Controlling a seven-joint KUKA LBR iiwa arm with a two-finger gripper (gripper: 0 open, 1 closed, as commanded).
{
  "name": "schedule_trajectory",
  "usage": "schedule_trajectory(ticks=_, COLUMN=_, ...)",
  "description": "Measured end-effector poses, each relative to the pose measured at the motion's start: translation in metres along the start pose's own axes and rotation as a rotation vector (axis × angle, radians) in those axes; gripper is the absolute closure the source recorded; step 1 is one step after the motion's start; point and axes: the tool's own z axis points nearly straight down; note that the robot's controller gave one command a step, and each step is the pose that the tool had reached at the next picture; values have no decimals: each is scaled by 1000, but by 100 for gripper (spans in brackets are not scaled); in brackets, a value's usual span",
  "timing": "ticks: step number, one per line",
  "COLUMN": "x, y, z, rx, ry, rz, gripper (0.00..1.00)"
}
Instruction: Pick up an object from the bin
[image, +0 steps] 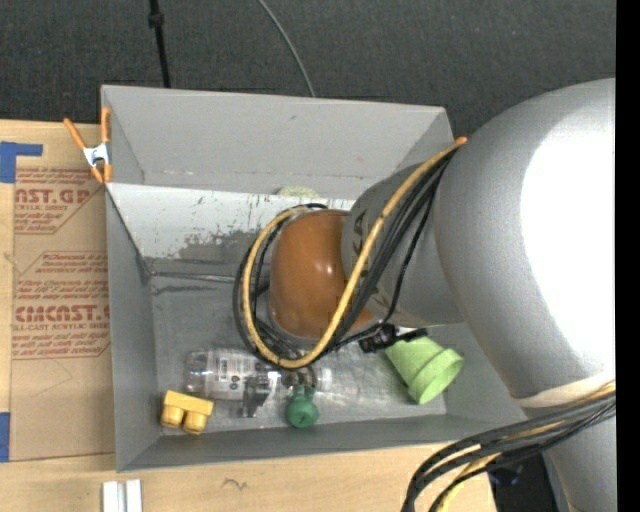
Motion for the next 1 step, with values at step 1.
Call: schedule_trajectory(ticks=1, x=2, y=-1, z=-21, rx=2, ry=7, rz=0, gripper=100)
